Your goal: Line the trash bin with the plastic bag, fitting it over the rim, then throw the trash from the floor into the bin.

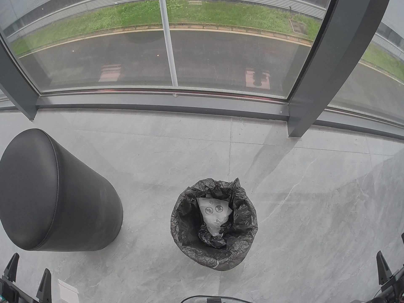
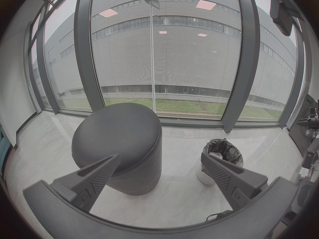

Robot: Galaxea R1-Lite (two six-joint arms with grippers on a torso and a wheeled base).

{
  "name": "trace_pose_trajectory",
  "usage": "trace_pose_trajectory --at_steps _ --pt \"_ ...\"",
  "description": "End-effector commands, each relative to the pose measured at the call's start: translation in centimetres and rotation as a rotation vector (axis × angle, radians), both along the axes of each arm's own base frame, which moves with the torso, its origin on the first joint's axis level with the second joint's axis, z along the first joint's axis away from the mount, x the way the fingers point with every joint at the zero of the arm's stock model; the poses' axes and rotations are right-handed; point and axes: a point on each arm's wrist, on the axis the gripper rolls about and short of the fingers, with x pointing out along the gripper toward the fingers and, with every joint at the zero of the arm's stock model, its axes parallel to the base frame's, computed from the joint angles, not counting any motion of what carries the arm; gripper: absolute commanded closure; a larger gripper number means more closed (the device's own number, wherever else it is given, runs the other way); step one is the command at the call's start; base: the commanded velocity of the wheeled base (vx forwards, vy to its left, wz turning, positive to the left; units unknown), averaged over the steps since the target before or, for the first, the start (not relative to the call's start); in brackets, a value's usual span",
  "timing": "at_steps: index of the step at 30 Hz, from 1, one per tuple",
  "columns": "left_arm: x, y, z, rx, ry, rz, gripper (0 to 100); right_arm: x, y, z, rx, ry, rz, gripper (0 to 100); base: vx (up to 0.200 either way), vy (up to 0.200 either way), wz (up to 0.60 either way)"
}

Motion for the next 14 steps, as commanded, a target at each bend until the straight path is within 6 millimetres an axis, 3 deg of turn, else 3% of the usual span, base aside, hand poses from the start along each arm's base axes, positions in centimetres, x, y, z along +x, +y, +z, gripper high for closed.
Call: trace_pose_trajectory --at_steps 1,14 --pt "0.01 0.00 -0.52 -0.001 0.001 0.001 0 0.06 0.00 -0.49 0.020 0.003 0.003 0 0.000 0.000 0.00" --pt "0.01 0.00 -0.52 -0.001 0.001 0.001 0 0.06 0.01 -0.49 0.049 0.003 0.008 0 0.000 0.000 0.00"
